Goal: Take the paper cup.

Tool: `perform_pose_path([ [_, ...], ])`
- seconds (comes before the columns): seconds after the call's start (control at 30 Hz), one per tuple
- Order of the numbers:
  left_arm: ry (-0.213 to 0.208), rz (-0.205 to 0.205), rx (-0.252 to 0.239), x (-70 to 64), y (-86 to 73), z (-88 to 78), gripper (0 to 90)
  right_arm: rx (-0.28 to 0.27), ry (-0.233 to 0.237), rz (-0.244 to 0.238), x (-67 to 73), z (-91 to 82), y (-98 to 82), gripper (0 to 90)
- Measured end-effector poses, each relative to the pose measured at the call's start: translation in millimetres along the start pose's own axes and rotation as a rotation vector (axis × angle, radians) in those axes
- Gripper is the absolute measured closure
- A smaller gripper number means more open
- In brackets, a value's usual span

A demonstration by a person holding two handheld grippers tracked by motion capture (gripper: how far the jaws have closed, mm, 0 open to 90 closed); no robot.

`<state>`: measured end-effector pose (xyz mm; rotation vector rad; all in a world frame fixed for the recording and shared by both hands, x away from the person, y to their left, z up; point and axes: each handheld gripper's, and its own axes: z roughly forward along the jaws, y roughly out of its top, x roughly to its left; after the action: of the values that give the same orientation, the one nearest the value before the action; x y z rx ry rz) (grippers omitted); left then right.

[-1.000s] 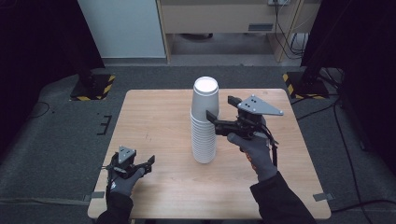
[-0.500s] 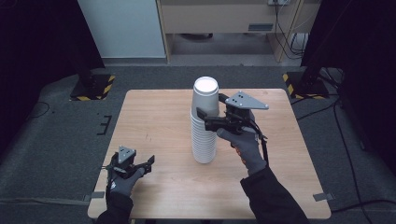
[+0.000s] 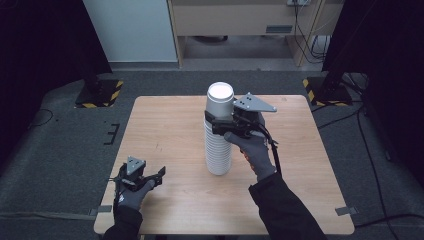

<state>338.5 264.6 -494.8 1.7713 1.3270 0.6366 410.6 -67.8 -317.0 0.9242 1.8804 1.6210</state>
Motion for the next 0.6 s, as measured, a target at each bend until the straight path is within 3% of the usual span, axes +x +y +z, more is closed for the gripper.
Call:
perform_pose_path([
  [0.23, 0.001, -0.001, 0.000, 0.3, 0.0, -0.2, 16.6, 0.000, -0.028, 0.009, 2.0, 7.3, -1.2, 13.3],
  [0.6, 0.002, 0.000, -0.001, 0.4, 0.0, -0.3, 16.6, -0.003, -0.018, 0.019, 1.2, 6.0, 1.1, 14.9],
])
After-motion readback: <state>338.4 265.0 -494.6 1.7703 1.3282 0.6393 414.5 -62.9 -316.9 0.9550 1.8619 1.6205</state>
